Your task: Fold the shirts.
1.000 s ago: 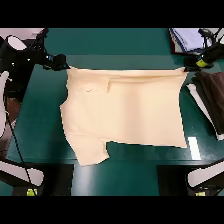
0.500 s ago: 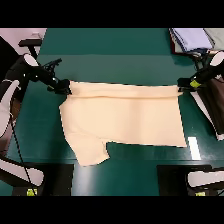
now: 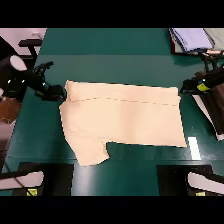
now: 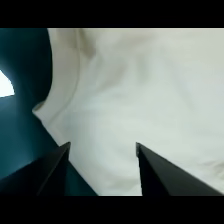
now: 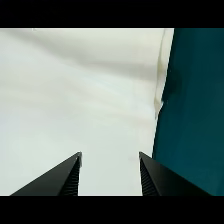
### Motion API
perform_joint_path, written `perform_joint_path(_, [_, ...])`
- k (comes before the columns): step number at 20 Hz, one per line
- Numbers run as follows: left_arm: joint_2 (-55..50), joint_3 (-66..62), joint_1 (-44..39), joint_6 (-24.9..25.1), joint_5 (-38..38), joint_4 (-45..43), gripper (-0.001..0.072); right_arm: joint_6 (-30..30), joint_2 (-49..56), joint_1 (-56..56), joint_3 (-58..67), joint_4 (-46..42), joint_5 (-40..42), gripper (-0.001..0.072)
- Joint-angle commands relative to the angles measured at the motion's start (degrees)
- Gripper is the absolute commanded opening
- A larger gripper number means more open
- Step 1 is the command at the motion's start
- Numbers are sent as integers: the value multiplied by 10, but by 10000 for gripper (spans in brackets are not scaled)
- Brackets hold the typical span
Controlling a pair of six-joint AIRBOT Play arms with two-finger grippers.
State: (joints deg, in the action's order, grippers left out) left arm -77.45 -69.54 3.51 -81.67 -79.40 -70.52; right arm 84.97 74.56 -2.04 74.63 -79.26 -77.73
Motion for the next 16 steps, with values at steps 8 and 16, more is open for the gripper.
perform_joint_path(8, [268, 410, -3, -66, 62, 67, 476, 0, -120, 0, -95, 3, 28, 416])
perform_joint_path(16, [269, 497, -3, -20, 142, 197, 474, 0, -120, 0, -95, 3, 28, 416])
